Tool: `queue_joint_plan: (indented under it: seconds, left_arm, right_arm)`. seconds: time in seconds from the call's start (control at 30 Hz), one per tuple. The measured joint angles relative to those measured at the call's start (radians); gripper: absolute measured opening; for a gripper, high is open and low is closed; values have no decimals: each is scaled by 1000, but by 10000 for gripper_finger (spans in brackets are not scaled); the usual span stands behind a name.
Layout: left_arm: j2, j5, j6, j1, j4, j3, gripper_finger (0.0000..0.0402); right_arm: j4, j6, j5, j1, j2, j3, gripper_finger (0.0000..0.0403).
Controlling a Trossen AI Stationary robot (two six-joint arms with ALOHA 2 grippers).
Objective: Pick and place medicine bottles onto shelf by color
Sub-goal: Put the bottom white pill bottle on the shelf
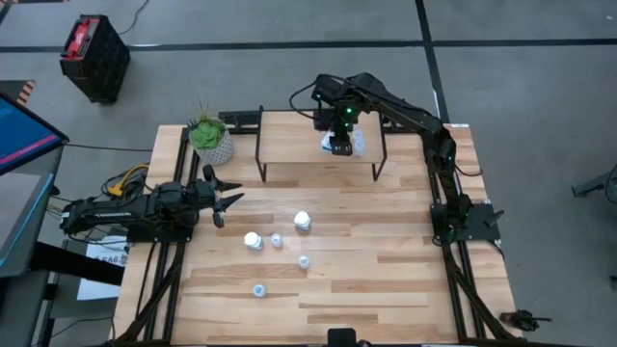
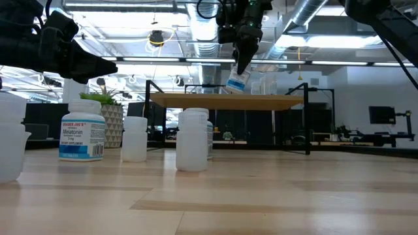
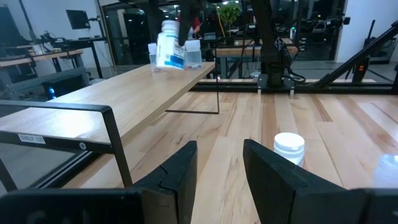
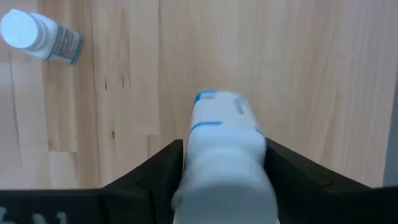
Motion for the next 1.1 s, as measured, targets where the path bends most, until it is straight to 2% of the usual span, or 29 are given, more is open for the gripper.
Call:
queue_joint_plan:
  seconds: [0.2,0.7,1.1]
  left_arm:
    - [0,0,0,0,0,0,121]
    - [0,0,0,0,0,0,121]
    - [0,0,0,0,0,0,121]
  right_arm:
    - [5,0,-2,-4,0,0,245]
    - [99,0,24,3,-4,0,245]
    - [60,0,85,53,-42,29,245]
